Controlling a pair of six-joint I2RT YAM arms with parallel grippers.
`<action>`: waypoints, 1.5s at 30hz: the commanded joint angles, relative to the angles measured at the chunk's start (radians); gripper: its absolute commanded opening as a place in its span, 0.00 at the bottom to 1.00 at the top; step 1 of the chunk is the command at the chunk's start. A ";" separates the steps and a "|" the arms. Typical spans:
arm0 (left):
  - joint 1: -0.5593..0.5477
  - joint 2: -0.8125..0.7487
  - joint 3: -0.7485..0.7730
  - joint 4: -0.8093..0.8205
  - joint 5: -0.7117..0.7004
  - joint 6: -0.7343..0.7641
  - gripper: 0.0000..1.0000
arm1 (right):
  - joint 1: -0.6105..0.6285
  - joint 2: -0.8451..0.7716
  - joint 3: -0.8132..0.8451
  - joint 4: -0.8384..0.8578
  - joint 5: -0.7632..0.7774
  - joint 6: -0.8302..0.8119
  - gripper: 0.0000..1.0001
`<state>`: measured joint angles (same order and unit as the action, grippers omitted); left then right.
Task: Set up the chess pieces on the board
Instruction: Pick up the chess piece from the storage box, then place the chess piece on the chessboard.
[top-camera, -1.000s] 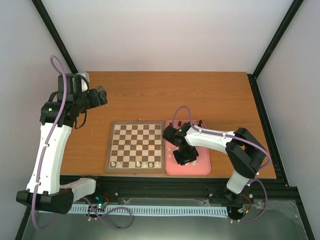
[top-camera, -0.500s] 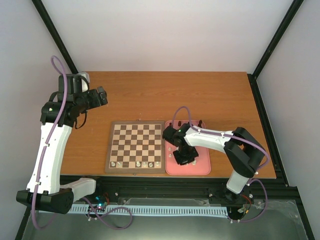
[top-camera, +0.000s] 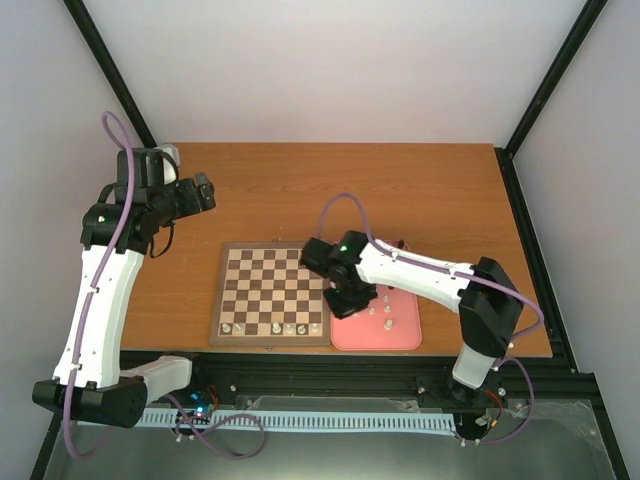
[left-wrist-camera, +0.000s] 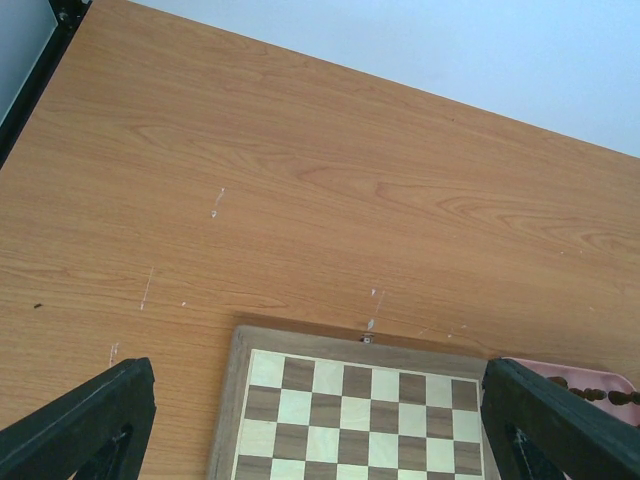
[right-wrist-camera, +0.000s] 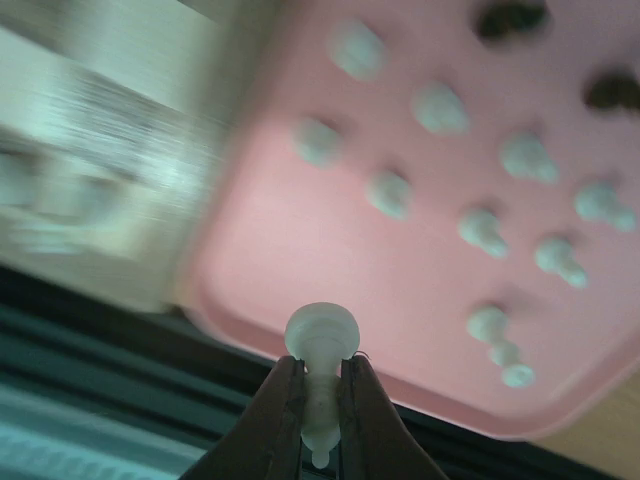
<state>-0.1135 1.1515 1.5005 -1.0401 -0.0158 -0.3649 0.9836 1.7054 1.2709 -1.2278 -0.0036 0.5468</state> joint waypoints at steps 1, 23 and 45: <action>-0.008 -0.010 0.001 0.012 0.005 0.016 1.00 | 0.103 0.080 0.297 -0.135 0.003 -0.003 0.03; -0.008 -0.047 -0.019 0.029 0.029 0.005 1.00 | 0.279 0.711 1.127 -0.243 -0.214 -0.149 0.03; -0.008 -0.055 -0.016 0.026 0.034 0.002 1.00 | 0.279 0.803 1.173 -0.219 -0.188 -0.168 0.04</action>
<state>-0.1143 1.1107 1.4757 -1.0294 0.0116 -0.3656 1.2636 2.4878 2.4107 -1.4456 -0.1970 0.3981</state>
